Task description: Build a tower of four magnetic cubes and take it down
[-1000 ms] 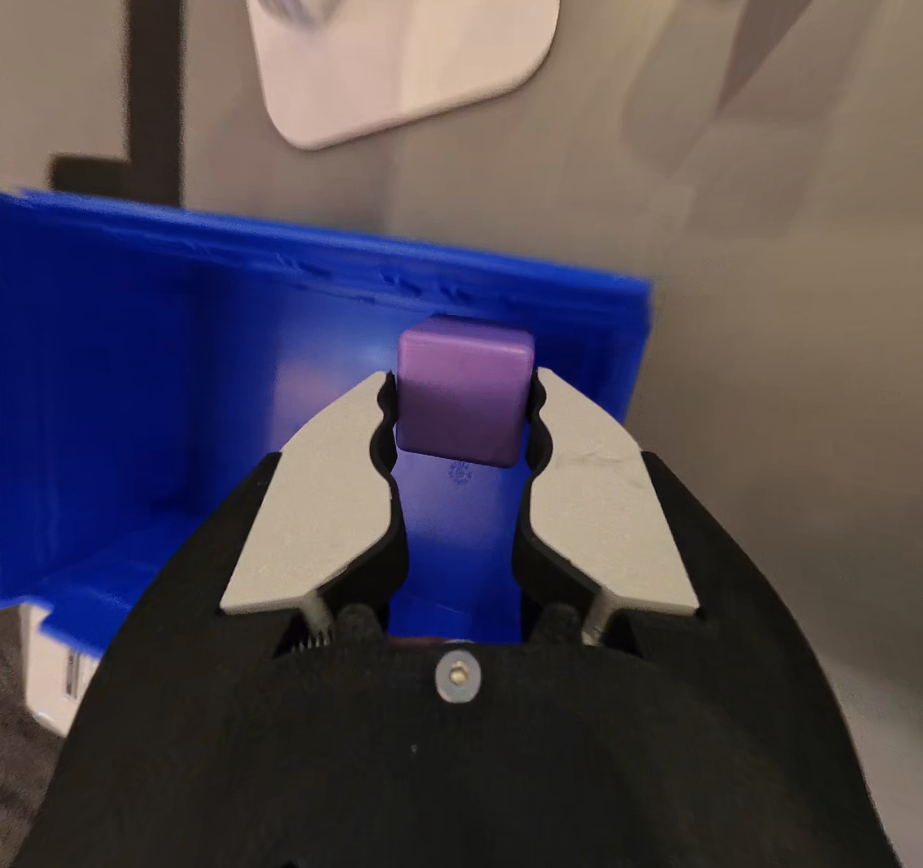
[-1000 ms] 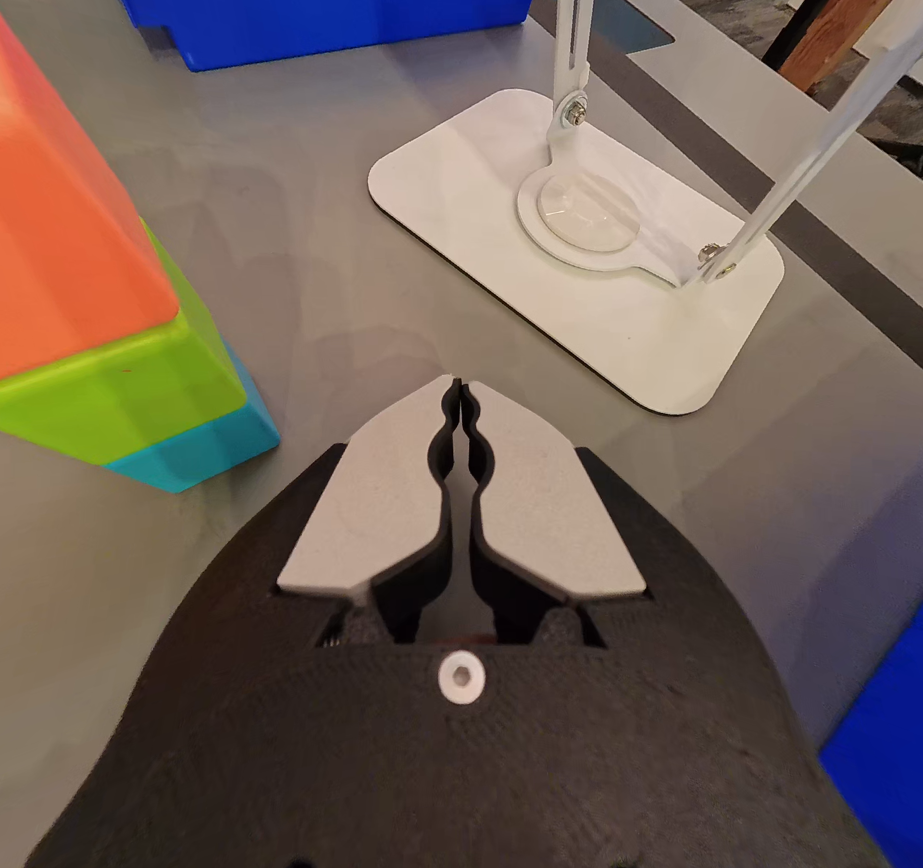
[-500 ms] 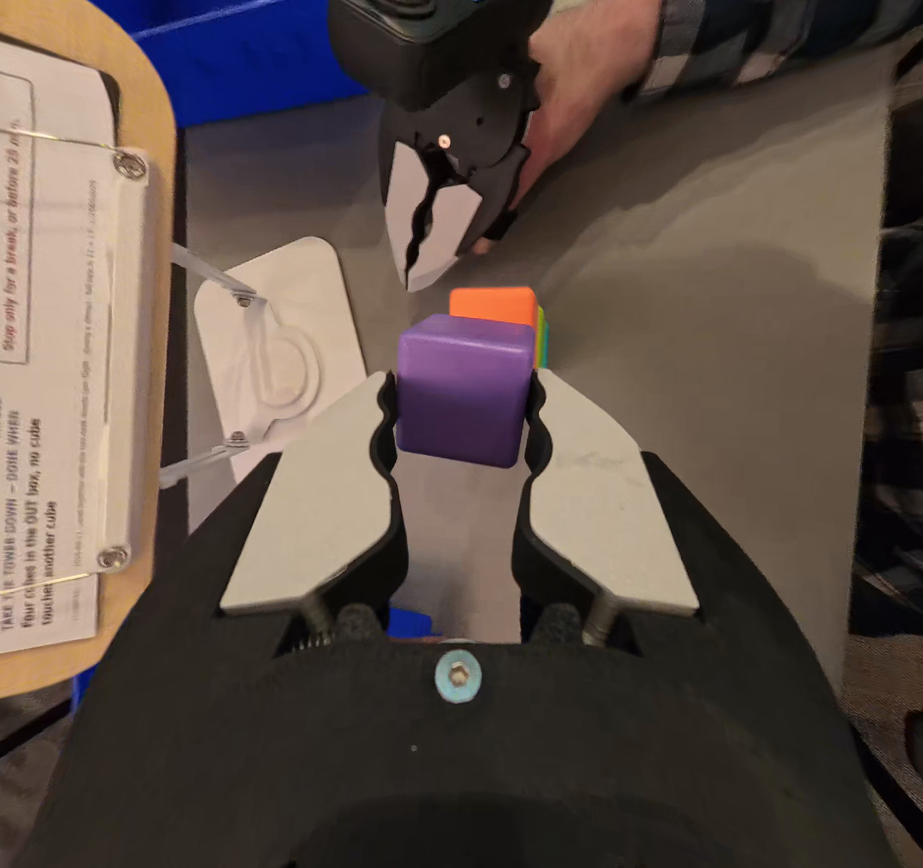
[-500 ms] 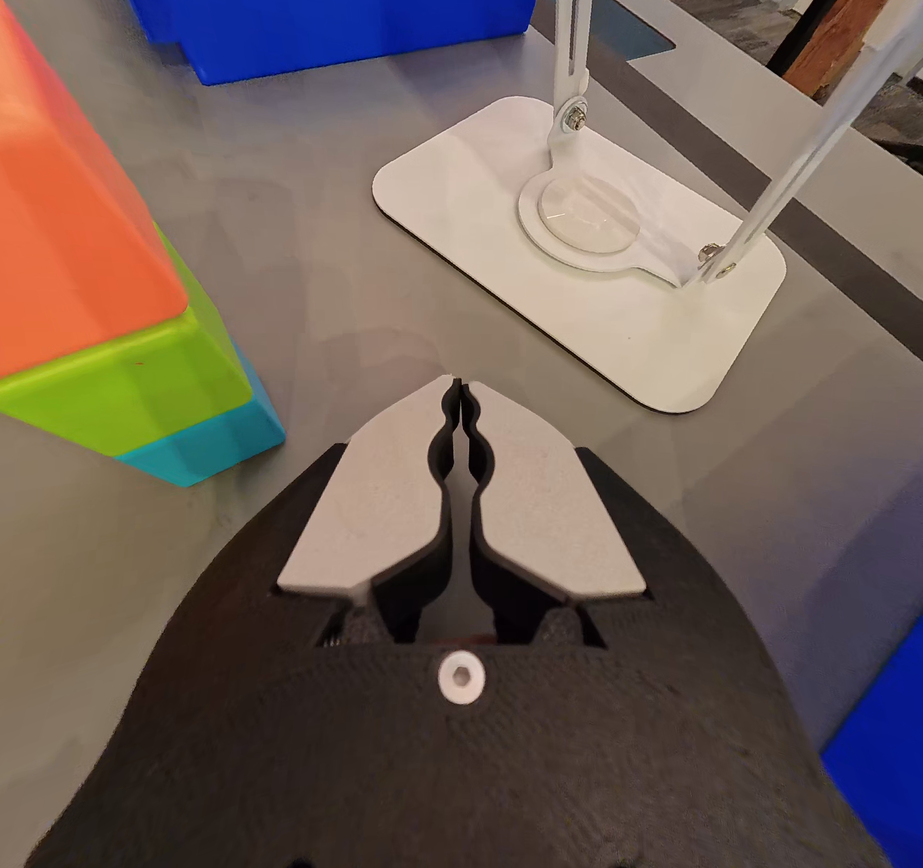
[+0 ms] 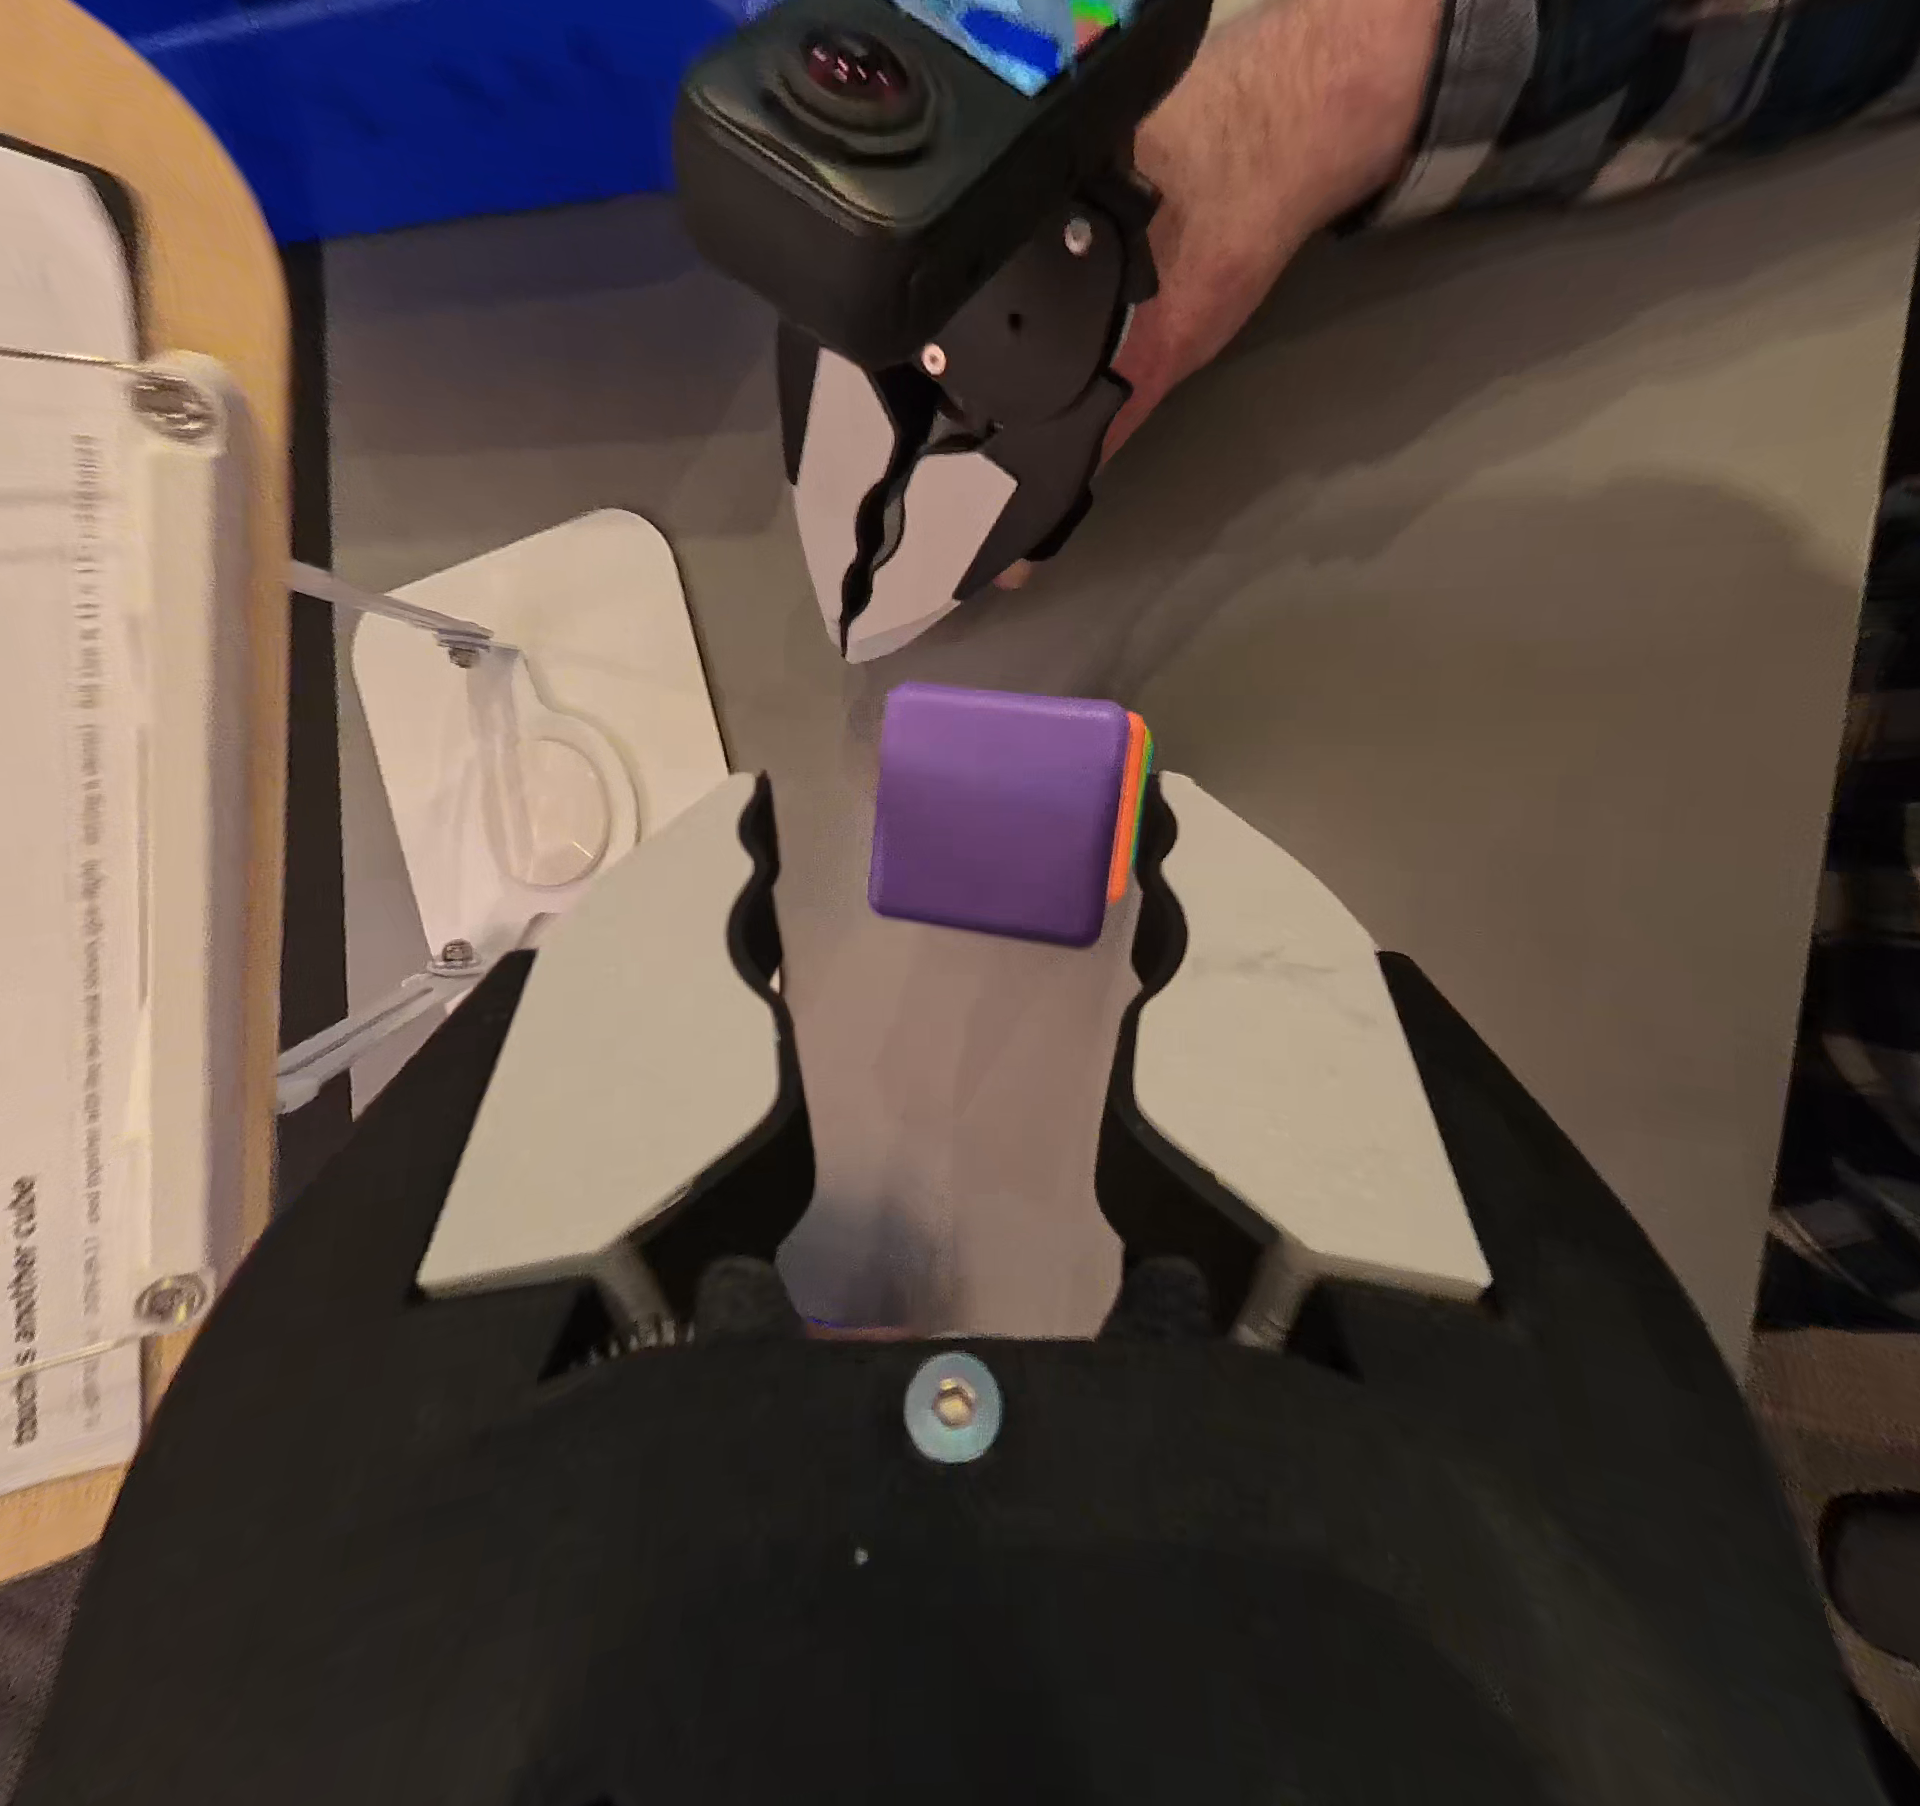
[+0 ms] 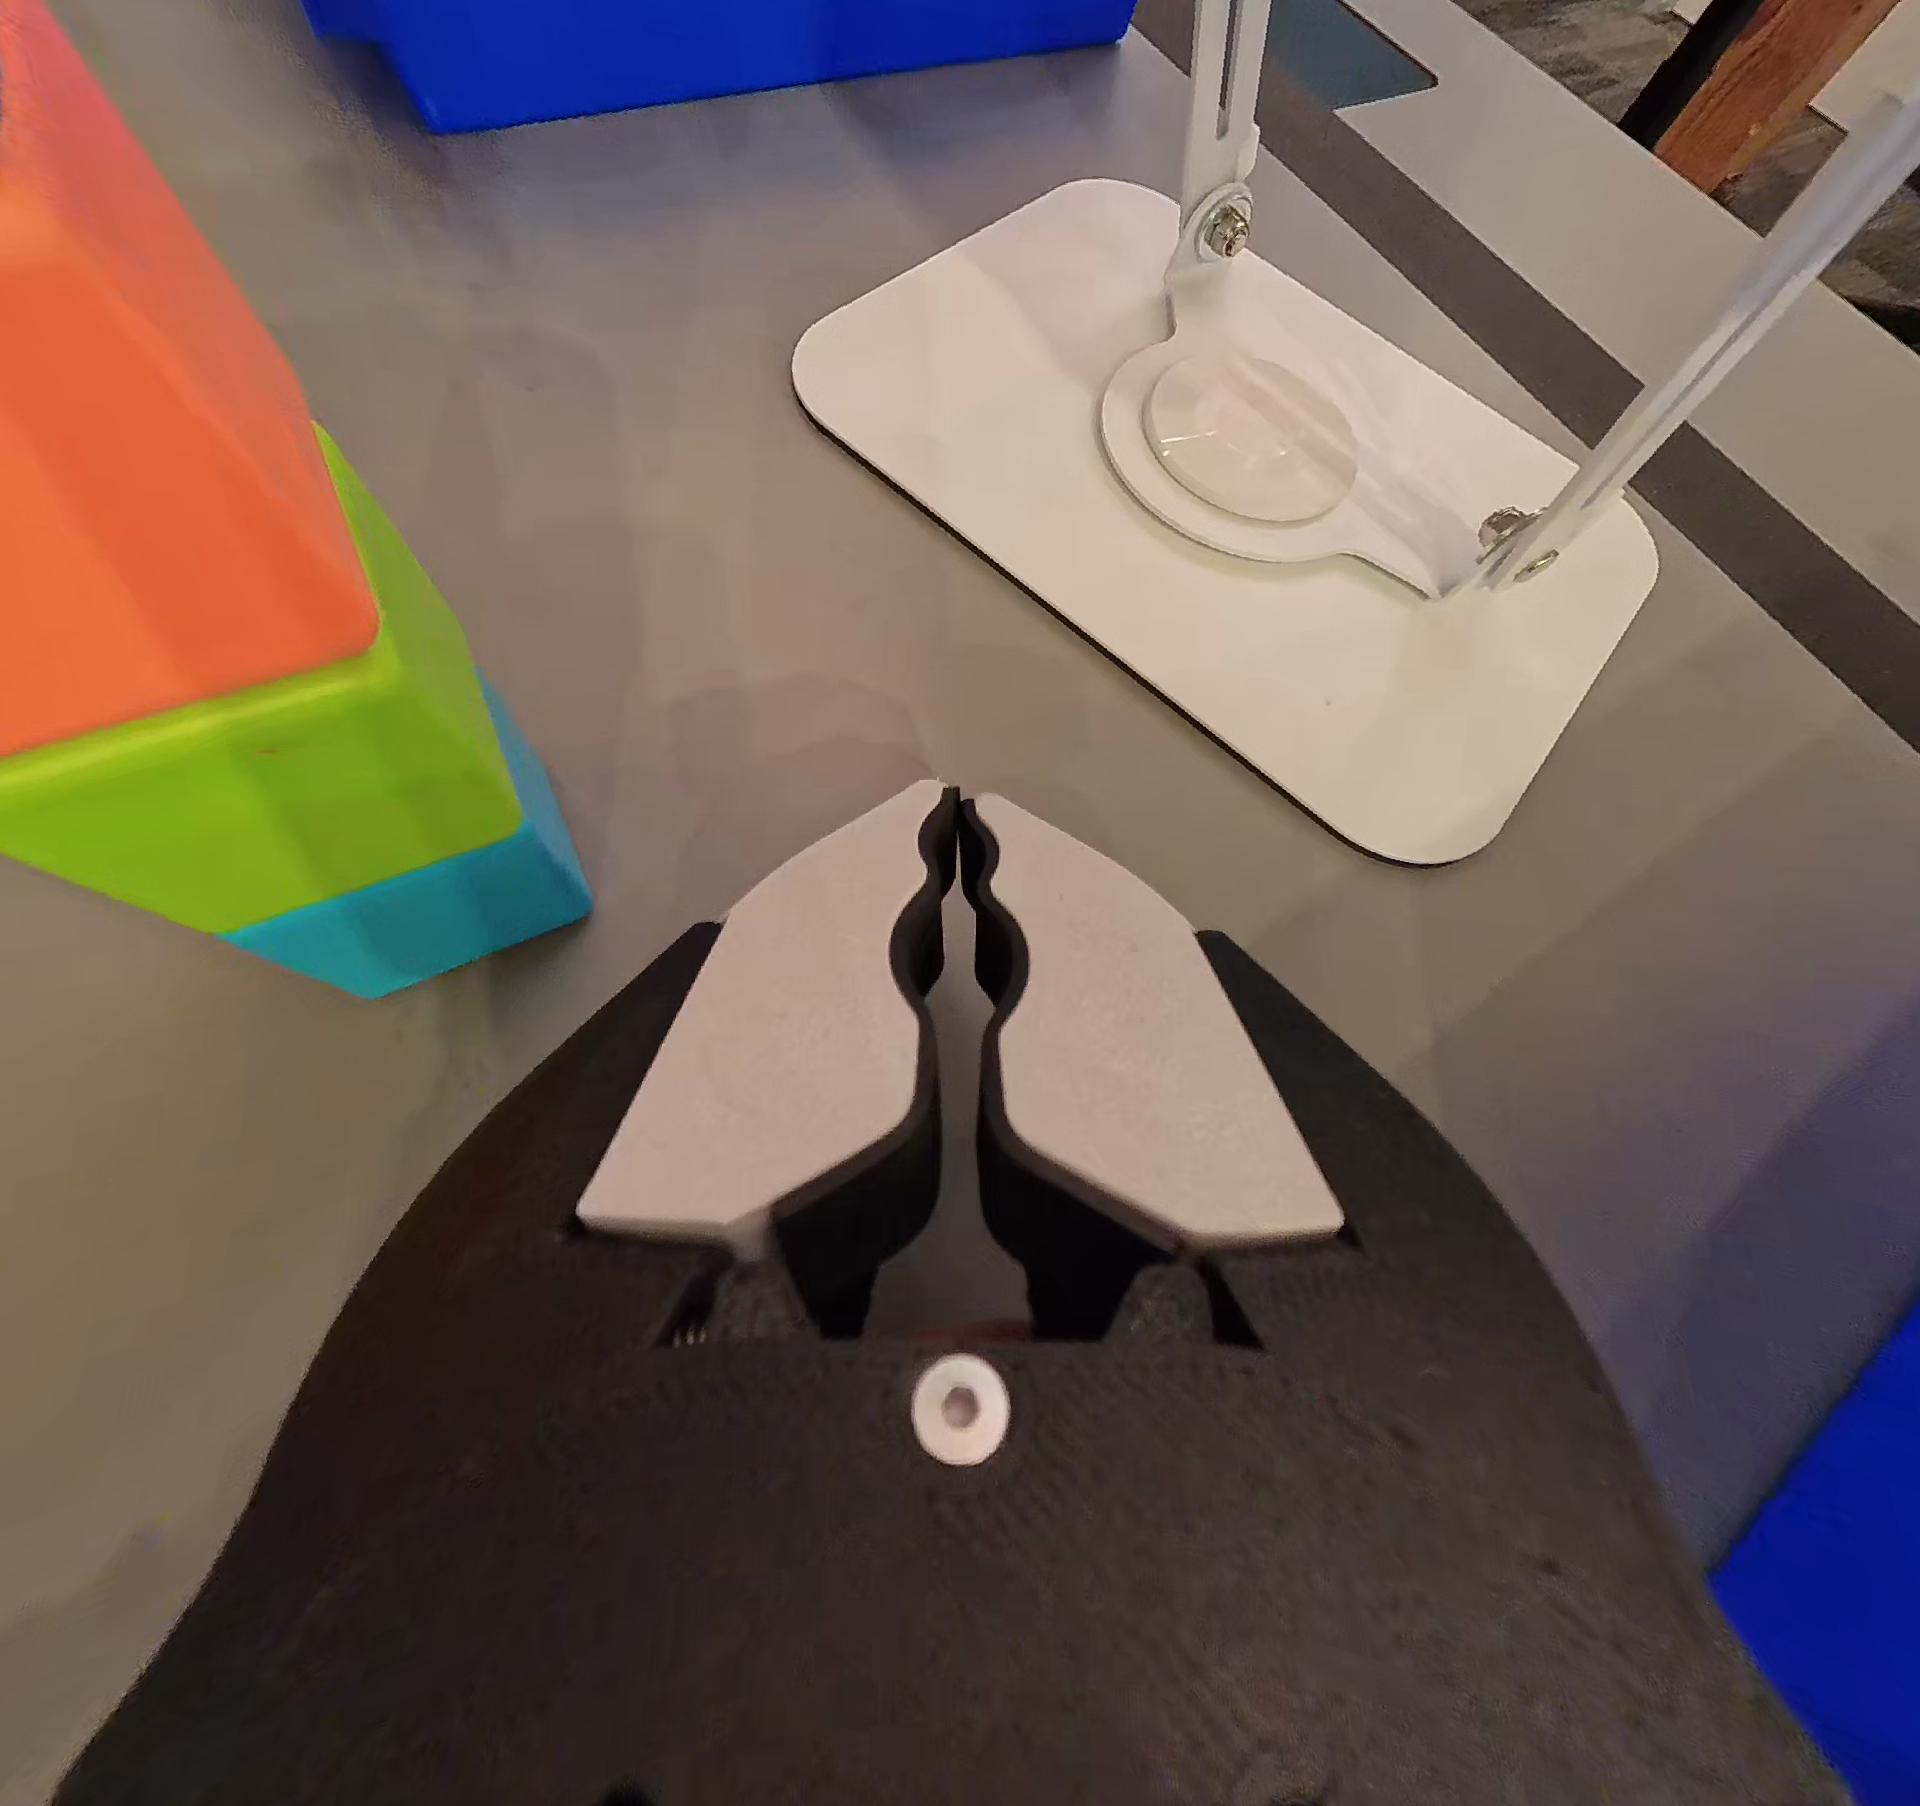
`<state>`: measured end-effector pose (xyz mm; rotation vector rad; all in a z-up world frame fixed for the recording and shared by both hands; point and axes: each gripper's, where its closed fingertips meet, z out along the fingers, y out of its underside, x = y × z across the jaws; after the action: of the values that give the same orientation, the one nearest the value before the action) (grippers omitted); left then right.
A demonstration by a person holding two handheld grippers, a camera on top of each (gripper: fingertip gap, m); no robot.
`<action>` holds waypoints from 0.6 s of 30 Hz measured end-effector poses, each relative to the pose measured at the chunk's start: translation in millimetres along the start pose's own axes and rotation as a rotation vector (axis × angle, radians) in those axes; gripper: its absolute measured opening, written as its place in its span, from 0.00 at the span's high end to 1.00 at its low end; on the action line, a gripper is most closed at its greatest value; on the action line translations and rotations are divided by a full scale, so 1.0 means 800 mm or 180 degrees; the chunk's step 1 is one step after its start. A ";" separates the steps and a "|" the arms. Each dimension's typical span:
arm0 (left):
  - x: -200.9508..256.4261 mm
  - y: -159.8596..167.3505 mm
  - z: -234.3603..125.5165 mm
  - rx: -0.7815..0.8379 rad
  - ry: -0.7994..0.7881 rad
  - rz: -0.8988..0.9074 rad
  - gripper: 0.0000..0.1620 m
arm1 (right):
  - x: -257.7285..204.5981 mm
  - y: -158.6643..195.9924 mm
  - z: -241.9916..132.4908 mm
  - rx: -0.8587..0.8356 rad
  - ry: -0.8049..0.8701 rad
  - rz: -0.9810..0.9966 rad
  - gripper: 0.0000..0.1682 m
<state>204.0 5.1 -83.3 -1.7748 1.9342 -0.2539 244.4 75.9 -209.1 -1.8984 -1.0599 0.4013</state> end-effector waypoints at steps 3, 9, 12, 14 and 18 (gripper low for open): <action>-0.006 0.008 -0.033 0.0262 -0.0138 -0.0119 0.53 | 0.000 0.000 0.000 0.0006 -0.0002 0.0012 1.00; -0.006 0.090 -0.026 0.0699 -0.0370 -0.0598 0.71 | 0.000 0.000 0.000 0.0004 -0.0003 0.0006 1.00; -0.013 0.123 0.006 0.0987 -0.0500 -0.0893 0.90 | 0.001 -0.001 -0.001 0.0036 -0.0003 0.0020 1.00; -0.026 0.137 0.023 0.1134 -0.0735 -0.1022 1.00 | 0.001 -0.002 -0.002 0.0056 -0.0008 0.0029 1.00; -0.035 0.144 0.068 0.1260 -0.0952 -0.1069 1.00 | 0.001 -0.005 -0.005 0.0122 0.0034 -0.0070 1.00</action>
<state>129.5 57.8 -175.9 -1.7402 1.2730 -0.4264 245.6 75.1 -203.5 -1.8517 -1.0579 0.3957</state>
